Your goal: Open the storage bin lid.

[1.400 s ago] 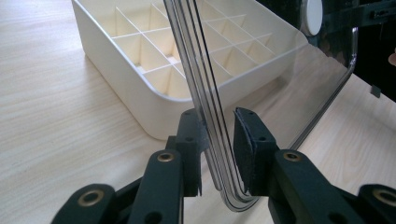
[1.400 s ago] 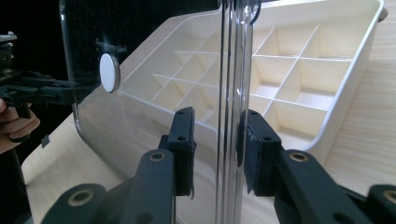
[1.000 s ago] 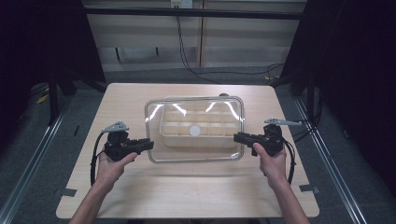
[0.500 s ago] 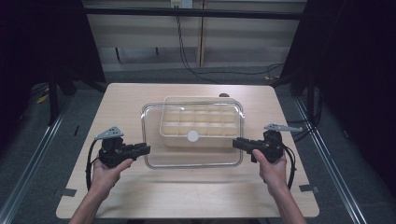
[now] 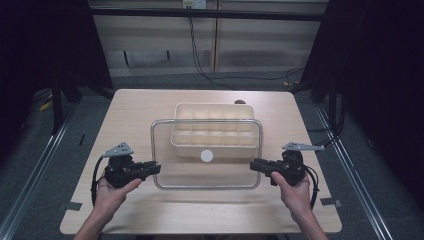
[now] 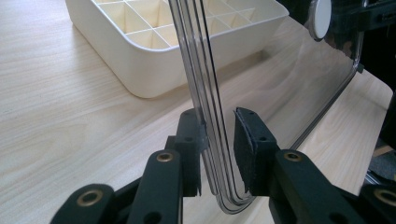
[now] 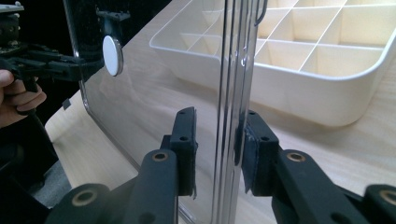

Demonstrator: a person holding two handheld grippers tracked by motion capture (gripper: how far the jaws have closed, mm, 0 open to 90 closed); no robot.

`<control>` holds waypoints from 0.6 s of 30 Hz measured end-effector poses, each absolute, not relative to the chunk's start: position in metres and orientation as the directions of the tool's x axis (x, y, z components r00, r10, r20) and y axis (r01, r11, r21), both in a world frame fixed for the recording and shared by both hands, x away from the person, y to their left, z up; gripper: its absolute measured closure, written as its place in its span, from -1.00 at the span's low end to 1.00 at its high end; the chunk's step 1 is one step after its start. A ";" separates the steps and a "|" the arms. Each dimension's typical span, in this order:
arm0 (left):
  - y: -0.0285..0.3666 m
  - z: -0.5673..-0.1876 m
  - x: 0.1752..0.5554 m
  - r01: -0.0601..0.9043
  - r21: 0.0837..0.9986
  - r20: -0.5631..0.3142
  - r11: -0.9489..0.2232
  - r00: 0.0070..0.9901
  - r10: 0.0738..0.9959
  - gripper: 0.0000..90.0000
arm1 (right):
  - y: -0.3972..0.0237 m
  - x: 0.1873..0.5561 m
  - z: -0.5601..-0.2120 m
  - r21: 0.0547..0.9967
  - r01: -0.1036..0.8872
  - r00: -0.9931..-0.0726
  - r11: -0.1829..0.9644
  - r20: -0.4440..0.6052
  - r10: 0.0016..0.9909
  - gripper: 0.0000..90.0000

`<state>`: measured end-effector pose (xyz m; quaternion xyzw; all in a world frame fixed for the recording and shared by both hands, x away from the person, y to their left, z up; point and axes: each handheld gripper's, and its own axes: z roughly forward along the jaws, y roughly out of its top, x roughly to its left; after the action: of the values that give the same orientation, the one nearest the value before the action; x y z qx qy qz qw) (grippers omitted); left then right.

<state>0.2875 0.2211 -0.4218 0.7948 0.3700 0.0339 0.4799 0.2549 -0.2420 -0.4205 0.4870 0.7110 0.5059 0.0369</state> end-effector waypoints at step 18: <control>0.215 -0.430 0.265 0.563 0.764 -0.299 -0.314 0.740 0.602 0.60 | -0.248 0.229 -0.436 0.721 0.692 -0.500 0.013 0.467 0.730 0.53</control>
<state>0.2646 0.2153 -0.4298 0.8102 0.3597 0.0210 0.4623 0.2292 -0.2478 -0.4357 0.4998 0.7113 0.4939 0.0189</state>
